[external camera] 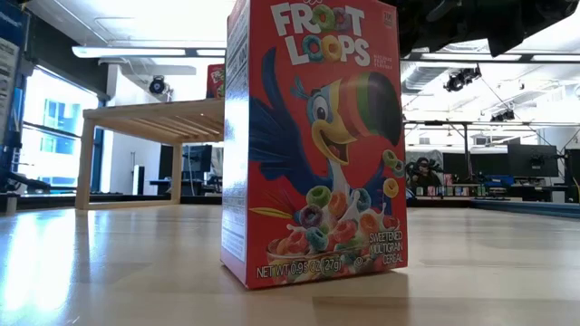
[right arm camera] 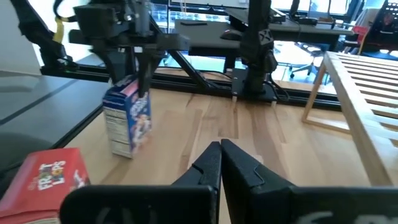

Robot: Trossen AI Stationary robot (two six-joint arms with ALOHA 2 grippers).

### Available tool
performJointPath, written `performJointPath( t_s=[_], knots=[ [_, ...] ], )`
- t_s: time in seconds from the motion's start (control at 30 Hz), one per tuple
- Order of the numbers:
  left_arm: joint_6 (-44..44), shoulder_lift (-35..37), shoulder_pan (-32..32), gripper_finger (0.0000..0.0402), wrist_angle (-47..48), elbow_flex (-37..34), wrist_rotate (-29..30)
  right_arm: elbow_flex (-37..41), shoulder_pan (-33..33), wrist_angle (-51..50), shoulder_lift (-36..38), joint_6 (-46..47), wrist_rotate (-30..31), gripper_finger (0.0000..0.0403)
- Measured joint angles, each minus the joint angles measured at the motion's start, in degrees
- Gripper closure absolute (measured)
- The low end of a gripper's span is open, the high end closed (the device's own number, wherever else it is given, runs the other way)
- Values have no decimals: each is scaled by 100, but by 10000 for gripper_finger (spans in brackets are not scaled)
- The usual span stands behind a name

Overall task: Stack cereal on shelf
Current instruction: Put the blue cereal box aligned with the other blue cereal box on the shelf

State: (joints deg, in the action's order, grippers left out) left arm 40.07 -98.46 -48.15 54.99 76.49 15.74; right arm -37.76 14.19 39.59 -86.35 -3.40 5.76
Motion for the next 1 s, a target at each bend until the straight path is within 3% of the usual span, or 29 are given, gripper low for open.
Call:
performJointPath(
  t_s=[0.2,0.37,0.67,0.83,1.0],
  knots=[
    [-953,248,343,263,413,-2,121,0,157,3,-1,0,0,403],
    [-1958,908,944,269,466,-2,299,0,206,24,-2,18,40,403],
    [-4622,1988,2642,270,-283,-2,219,0,204,7,-2,57,61,403],
    [-5694,1956,3718,270,-541,336,-245,0,204,-10,-2,58,60,403],
    [-6426,1689,4281,271,-612,892,-359,0,204,-55,-2,53,59,403]
  ],
)
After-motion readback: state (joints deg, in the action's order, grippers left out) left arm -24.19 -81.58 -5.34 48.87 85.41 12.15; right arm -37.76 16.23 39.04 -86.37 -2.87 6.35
